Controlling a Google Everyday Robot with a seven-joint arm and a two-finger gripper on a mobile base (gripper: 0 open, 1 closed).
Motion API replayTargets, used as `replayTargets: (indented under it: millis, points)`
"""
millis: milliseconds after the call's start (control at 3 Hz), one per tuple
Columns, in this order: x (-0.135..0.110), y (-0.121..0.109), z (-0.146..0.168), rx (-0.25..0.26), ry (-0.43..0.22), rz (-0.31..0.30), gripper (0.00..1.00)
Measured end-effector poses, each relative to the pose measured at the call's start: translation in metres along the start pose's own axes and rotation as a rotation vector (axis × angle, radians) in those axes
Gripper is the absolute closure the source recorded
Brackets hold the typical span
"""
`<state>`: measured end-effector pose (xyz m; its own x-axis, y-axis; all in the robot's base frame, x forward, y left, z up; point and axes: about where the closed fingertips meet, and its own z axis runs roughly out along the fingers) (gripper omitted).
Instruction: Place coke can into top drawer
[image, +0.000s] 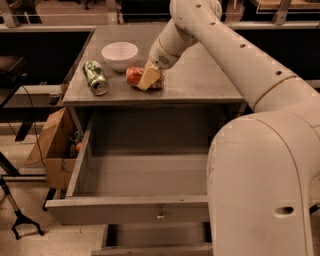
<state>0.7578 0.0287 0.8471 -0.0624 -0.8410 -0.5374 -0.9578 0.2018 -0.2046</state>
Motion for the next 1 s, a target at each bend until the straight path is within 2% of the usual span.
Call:
replayTargets:
  millis: [333, 667, 1000]
  points:
    - [0.006, 0.006, -0.027, 0.04, -0.005, 0.035, 0.85]
    - [0.018, 0.029, -0.078, 0.101, -0.032, 0.073, 1.0]
    - [0.067, 0.079, -0.125, 0.109, -0.027, 0.144, 1.0]
